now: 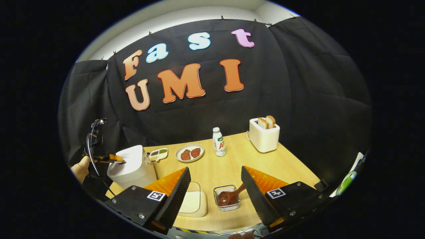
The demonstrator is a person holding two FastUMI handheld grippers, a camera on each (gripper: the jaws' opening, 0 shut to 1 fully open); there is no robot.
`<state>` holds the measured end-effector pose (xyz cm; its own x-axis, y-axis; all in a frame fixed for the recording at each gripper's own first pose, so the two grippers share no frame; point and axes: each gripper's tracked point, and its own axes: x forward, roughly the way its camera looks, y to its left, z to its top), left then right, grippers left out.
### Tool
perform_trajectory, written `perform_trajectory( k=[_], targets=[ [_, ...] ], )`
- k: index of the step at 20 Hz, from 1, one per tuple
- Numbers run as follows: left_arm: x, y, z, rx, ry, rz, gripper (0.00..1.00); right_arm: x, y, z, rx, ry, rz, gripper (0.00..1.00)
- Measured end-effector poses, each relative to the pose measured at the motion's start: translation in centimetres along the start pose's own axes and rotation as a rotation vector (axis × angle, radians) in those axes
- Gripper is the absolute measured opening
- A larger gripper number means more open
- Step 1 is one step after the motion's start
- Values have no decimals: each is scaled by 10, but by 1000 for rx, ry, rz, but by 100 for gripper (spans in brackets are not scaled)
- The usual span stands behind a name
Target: Close the left gripper, press the button to open the rice cooker; take a wooden spoon from the chopstick holder with the right hand, scoop a spoonful of rice and pour it into the rice cooker, then put the wooden spoon back into the chopstick holder.
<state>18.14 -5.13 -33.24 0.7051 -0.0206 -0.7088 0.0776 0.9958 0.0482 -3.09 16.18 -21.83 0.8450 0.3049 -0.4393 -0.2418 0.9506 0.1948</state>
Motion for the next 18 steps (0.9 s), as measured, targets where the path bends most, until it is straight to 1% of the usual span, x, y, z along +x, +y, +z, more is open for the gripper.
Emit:
perform_trajectory(
  k=[3,6,8,14,18],
  targets=[
    [-14,5,20,31,-55,4,99,4,-5,13,-16,-20,-13,95],
    [-42,-1,59,21,-146,-17,99,10,-6,31,-41,-50,-25,95],
    [-66,-2,88,20,-227,-28,99,14,-5,48,-70,-78,-30,95],
    [-178,4,164,8,-476,-66,99,11,8,116,-175,-206,-39,95],
    [-254,5,194,48,-624,-57,98,-3,18,166,-193,-295,-30,95]
  ],
)
